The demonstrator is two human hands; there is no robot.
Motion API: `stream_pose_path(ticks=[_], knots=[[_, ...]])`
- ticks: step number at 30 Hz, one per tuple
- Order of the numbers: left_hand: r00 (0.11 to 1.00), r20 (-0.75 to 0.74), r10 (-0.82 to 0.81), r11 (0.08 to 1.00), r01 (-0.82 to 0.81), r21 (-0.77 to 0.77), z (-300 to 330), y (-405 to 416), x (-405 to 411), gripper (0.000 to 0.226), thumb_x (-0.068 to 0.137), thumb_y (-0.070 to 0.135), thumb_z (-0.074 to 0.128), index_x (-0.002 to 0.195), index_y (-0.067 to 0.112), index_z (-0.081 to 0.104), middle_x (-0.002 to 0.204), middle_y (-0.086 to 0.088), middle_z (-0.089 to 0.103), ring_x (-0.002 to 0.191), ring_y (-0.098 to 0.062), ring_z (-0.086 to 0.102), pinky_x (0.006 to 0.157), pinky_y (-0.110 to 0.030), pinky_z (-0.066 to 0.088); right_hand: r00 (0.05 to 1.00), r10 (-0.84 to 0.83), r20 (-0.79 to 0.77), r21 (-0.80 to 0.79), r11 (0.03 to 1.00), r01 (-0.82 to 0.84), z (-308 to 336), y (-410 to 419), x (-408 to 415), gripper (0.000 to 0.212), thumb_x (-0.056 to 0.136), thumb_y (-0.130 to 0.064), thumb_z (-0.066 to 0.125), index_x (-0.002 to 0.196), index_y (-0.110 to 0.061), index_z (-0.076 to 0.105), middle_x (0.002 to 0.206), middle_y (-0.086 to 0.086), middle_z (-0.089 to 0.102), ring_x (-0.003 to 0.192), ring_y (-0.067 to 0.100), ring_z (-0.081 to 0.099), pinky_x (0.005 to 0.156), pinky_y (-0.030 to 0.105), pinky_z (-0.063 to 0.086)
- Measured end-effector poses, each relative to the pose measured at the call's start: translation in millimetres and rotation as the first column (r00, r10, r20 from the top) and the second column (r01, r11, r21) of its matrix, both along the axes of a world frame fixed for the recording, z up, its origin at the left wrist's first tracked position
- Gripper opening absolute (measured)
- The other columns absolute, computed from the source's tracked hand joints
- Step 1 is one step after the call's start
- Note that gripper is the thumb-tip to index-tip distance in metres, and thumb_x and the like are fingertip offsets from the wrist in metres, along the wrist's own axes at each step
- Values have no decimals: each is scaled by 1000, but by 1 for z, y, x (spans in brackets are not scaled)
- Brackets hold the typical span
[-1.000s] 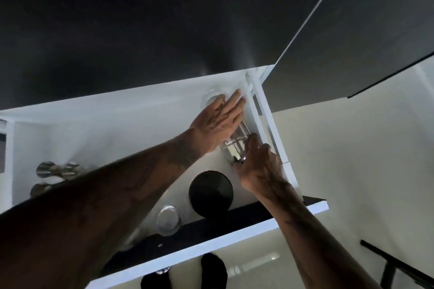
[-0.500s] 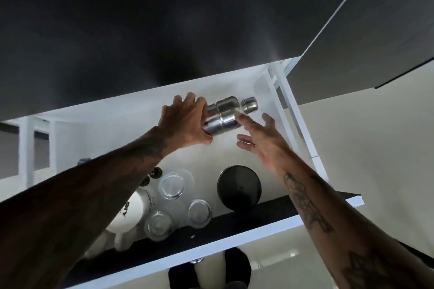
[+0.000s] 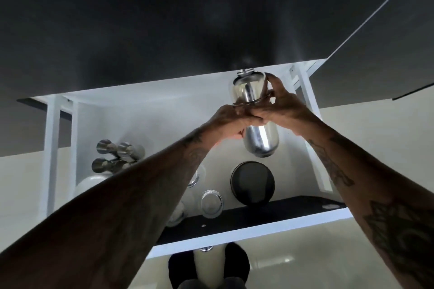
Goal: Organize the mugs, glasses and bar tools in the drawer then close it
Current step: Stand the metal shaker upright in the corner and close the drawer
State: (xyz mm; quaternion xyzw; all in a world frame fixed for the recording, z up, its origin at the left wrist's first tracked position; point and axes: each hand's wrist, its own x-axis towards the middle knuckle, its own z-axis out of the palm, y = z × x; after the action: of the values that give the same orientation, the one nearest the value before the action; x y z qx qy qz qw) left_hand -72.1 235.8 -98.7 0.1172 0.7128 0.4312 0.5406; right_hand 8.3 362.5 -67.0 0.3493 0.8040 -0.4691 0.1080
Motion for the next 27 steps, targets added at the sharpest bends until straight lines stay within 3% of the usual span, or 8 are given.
stream_pose_path(ticks=[3,8,12,18,21,23,25,27], knots=[[1000,24,-2,999,0,52,2,14,17,45,63,20,86,103,16,66,114,-6,72,108,-25,68,94,-46,56,998,39,55,49,998,-42,6,11,13,80,77,-43,77,142,-31,32,102,-4,61,96,22,64,64,13,43],[991,41,-125,990,127,-68,-11,12,44,85,64,15,87,127,24,30,115,-8,64,96,-24,71,78,-46,62,972,41,229,61,997,-56,-1,3,50,50,77,-43,72,121,-31,50,86,-5,69,63,7,67,52,13,46],[957,-7,-291,942,285,-179,-17,13,49,82,59,29,87,126,22,42,115,0,61,101,-17,61,91,-43,54,886,23,463,50,997,-53,-15,-1,57,59,61,-35,74,111,-13,53,71,3,72,53,13,65,43,20,42],[891,-122,-438,882,399,-249,-4,24,53,49,72,27,81,115,17,59,111,-1,60,104,-19,57,89,-34,46,857,-30,515,75,997,-10,-28,2,57,62,38,-13,67,98,-1,60,72,12,72,38,17,59,36,18,41],[882,-166,-442,883,394,-256,-3,17,53,55,71,33,82,119,20,59,112,2,61,105,-18,57,81,-29,43,864,-82,496,190,982,-16,-32,-3,57,66,44,-28,75,103,-2,58,85,14,71,67,24,69,44,21,43],[877,-242,-415,900,357,-248,-1,1,48,65,73,36,81,131,17,57,118,-1,65,110,-19,61,82,-26,45,888,-58,457,241,969,-61,-30,-6,61,69,55,-54,80,99,-3,62,82,10,71,66,19,66,50,22,44],[885,-371,-281,959,241,-150,10,-25,43,52,83,27,73,130,10,60,122,-9,69,112,-21,65,91,-27,50,901,-30,433,264,960,-95,-23,-7,68,69,67,-63,75,97,-2,63,81,8,68,59,13,59,49,21,40],[838,-540,-76,994,105,23,28,-69,44,32,89,16,65,119,7,70,111,-11,74,102,-21,71,92,-32,55,901,-1,434,338,927,-162,-14,-14,79,75,73,-63,70,111,0,57,98,14,69,75,23,64,61,25,46]])
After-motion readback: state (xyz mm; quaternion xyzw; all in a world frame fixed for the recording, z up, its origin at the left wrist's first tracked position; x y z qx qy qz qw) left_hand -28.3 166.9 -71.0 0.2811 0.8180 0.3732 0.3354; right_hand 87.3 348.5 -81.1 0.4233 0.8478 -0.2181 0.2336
